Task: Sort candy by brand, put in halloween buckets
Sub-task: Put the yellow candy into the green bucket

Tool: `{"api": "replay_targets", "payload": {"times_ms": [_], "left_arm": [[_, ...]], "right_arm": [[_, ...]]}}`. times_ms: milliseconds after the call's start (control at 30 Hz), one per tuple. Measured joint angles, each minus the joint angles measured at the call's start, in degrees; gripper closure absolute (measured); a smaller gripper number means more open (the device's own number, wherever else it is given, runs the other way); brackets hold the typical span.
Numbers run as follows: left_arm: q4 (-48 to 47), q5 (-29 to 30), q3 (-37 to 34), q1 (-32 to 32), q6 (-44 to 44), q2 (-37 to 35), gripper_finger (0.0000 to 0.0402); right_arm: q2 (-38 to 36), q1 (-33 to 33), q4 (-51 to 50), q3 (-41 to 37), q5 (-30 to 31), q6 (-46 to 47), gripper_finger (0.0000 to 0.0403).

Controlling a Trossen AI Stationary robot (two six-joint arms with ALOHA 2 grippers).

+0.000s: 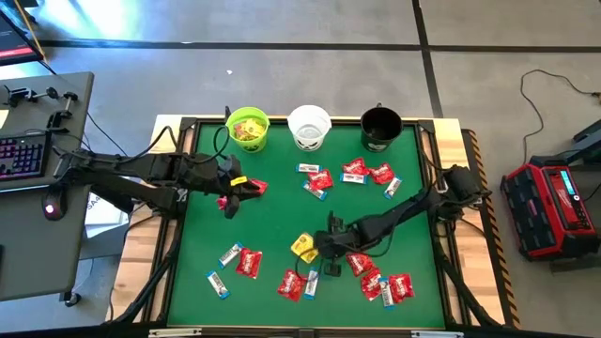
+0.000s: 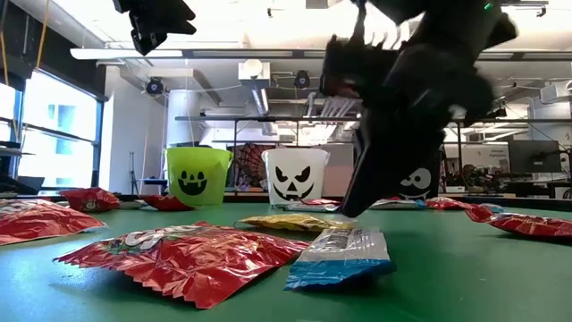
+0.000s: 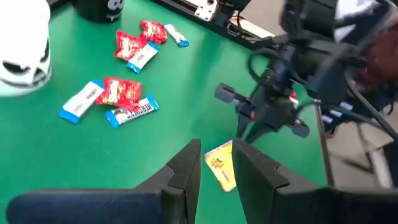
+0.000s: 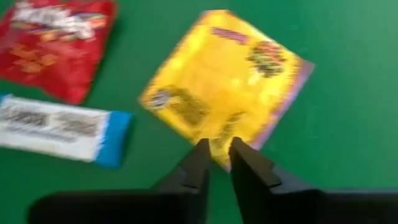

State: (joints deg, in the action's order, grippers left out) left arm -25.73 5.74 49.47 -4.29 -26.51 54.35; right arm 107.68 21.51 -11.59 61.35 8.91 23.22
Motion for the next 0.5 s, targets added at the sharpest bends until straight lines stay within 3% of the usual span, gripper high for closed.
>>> {"api": "replay_targets", "payload": {"times_ms": [133, 233, 333, 500], "left_arm": [[-0.06, -3.60, -0.02, 0.02, -6.91, 2.97, 0.0337], [-0.04, -6.76, -0.02, 0.00, -11.74, 7.38, 0.0356], [0.07, -7.98, -0.02, 0.00, -15.20, 12.42, 0.0379], [0.85, -10.87, -0.04, 0.04, -17.89, 20.00, 0.0399]], "right_arm": [[0.00, 2.50, -0.31, 1.11, 1.87, 0.57, 0.0289], [0.00, 3.96, -0.47, 1.52, 4.40, 1.23, 0.0281], [0.00, 4.52, -1.37, 1.54, 4.91, 0.94, 0.0303], [0.00, 4.39, -1.47, 1.54, 4.85, -1.19, 0.0387]]}}
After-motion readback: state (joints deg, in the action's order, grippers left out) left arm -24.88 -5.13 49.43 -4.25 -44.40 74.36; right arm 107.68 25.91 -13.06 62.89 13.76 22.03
